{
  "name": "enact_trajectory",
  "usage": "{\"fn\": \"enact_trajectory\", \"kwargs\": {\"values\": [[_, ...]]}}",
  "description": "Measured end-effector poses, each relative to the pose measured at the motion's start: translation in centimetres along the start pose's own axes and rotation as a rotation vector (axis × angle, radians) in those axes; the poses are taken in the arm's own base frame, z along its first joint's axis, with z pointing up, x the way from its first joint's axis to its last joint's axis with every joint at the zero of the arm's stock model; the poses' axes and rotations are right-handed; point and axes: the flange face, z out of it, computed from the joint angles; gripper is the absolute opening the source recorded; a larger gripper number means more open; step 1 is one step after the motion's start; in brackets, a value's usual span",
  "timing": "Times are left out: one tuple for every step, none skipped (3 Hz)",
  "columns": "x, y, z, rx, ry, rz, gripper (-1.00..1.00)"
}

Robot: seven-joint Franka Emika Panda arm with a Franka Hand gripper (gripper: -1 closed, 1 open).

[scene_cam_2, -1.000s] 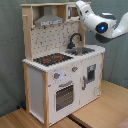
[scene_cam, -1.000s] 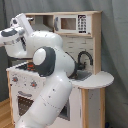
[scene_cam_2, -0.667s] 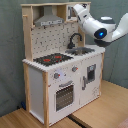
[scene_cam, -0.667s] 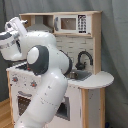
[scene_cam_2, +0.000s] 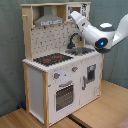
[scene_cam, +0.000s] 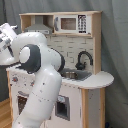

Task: Play with the kitchen

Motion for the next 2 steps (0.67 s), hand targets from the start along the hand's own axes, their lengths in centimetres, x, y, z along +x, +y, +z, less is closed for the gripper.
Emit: {"fn": "enact_trajectory", "kwargs": {"values": [[1.5, -1.8, -3.1, 0.007, 0.054, -0.032, 1.0], [2.4, -3.8, -5.6, 0.019, 0.104, -0.057, 1.0]]}}
